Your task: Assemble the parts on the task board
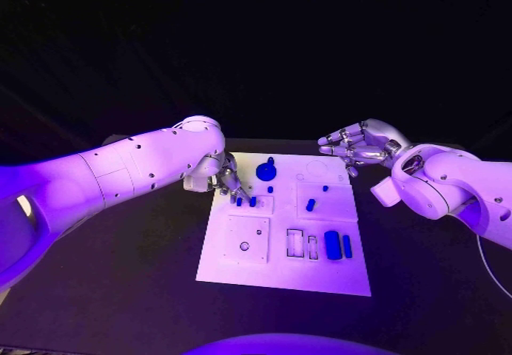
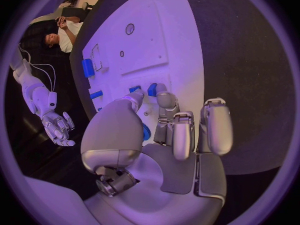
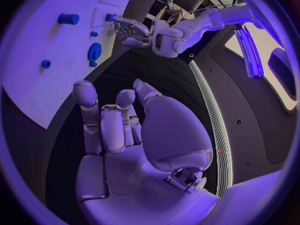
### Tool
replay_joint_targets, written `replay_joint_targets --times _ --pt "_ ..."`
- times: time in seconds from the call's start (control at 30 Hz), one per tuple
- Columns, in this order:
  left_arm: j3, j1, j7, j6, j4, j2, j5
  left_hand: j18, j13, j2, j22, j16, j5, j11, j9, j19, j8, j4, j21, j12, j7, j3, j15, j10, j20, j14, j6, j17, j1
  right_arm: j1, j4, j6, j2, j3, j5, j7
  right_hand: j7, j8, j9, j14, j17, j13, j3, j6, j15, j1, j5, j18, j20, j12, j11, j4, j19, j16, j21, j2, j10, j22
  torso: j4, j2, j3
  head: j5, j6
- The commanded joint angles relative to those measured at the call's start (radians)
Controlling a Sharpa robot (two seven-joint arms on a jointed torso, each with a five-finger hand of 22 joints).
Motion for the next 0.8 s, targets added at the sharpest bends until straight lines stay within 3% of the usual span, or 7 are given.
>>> replay_joint_targets --times 0.03,0.3,0.43,0.57,0.63,0.73,0.8 --pt "-0.004 -0.008 -0.011 0.007 0.005 -0.002 0.01 -0.003 0.0 0.008 0.171 0.002 0.001 -0.009 -0.001 0.045 -0.001 0.0 -0.002 0.0 -0.001 -0.017 -0.003 0.0 -0.002 0.107 0.007 0.263 -0.006 -0.001 0.001 0.017 0.001 0.0 -0.002 0.001 0.0 -0.003 -0.001 0.032 -0.001 -0.001 0.0 -0.005 -0.002 -0.001 0.006 0.019 -0.001 -0.002 0.001 0.007 -0.007 -0.004 -0.005 -0.002 -0.007 -0.001 -0.0004 0.0 0.0001 0.0 0.0" --pt "0.005 -0.007 0.012 -0.056 0.041 -0.036 0.013 -0.002 0.0 0.019 0.169 0.002 0.001 -0.01 0.0 0.044 0.0 0.002 -0.007 0.001 -0.003 -0.064 -0.005 0.001 -0.004 0.107 0.008 0.263 -0.009 -0.001 0.0 0.018 0.002 0.0 -0.002 0.001 0.0 -0.003 -0.001 0.031 -0.003 -0.001 0.0 -0.005 -0.002 -0.001 0.007 0.02 -0.001 -0.003 0.001 0.007 -0.009 -0.006 -0.007 -0.002 -0.008 -0.004 0.0003 -0.001 -0.0002 -0.002 0.002" --pt "0.016 -0.003 0.036 -0.106 0.069 -0.063 0.034 0.001 -0.009 0.03 0.164 0.002 0.001 -0.01 -0.001 0.041 -0.003 0.002 -0.019 -0.007 -0.002 -0.086 -0.005 -0.003 -0.005 0.107 0.003 0.263 -0.017 -0.001 0.0 0.019 0.002 0.0 -0.002 0.001 0.0 -0.003 -0.001 0.031 -0.003 -0.001 0.0 -0.005 -0.002 -0.001 0.007 0.02 -0.001 -0.003 0.001 0.007 -0.009 -0.006 -0.007 -0.002 -0.008 -0.004 0.0011 -0.001 0.0006 -0.002 0.003" --pt "0.03 -0.001 0.066 -0.165 0.102 -0.092 0.059 0.015 -0.091 0.044 0.131 0.0 0.001 0.0 -0.005 0.018 -0.016 0.002 -0.09 -0.083 0.008 -0.108 0.002 -0.057 -0.001 0.106 -0.022 0.26 -0.005 -0.002 0.0 0.019 0.002 0.0 -0.002 0.001 0.0 -0.003 -0.001 0.031 -0.003 -0.001 0.0 -0.005 -0.002 -0.001 0.007 0.02 -0.001 -0.003 0.001 0.007 -0.009 -0.006 -0.007 -0.002 -0.008 -0.004 -0.0008 -0.001 0.0002 -0.002 0.005" --pt "0.037 0.001 0.09 -0.201 0.121 -0.108 0.073 0.035 -0.165 0.054 0.08 -0.047 0.003 0.014 -0.012 -0.02 -0.032 0.004 -0.199 -0.158 0.023 -0.109 0.013 -0.121 0.008 0.083 -0.055 0.196 0.017 -0.002 -0.001 0.019 0.002 0.0 -0.002 0.001 0.0 -0.003 -0.001 0.031 -0.003 -0.001 0.0 -0.005 -0.002 -0.001 0.007 0.02 -0.001 -0.003 0.001 0.007 -0.009 -0.006 -0.007 -0.002 -0.008 -0.004 -0.0011 0.0 -0.0006 -0.004 0.006" --pt "0.042 0.003 0.145 -0.242 0.143 -0.13 0.11 0.059 -0.175 0.063 0.012 -0.116 0.001 0.03 -0.019 -0.075 -0.041 0.003 -0.34 -0.176 0.042 -0.094 0.03 -0.163 0.021 0.047 -0.085 0.114 0.044 -0.002 0.0 0.02 0.001 0.0 -0.002 0.001 0.0 -0.003 -0.001 0.031 -0.003 -0.001 0.0 -0.005 -0.002 -0.001 0.007 0.02 -0.001 -0.003 0.001 0.007 -0.009 -0.006 -0.007 -0.002 -0.008 -0.004 -0.0003 0.0 -0.0004 -0.005 0.006" --pt "0.044 0.005 0.193 -0.259 0.153 -0.141 0.139 0.1 -0.192 0.038 -0.135 -0.276 0.001 0.062 -0.029 -0.204 -0.053 0.004 -0.636 -0.212 0.064 -0.101 0.051 -0.242 0.044 -0.05 -0.13 -0.058 0.059 -0.003 0.0 0.02 0.0 0.0 -0.002 0.001 0.0 -0.003 -0.001 0.031 -0.003 -0.001 0.0 -0.005 -0.002 -0.001 0.007 0.02 -0.001 -0.003 0.001 0.007 -0.009 -0.006 -0.007 -0.002 -0.008 -0.004 0.0001 0.0 0.0008 -0.006 0.008"
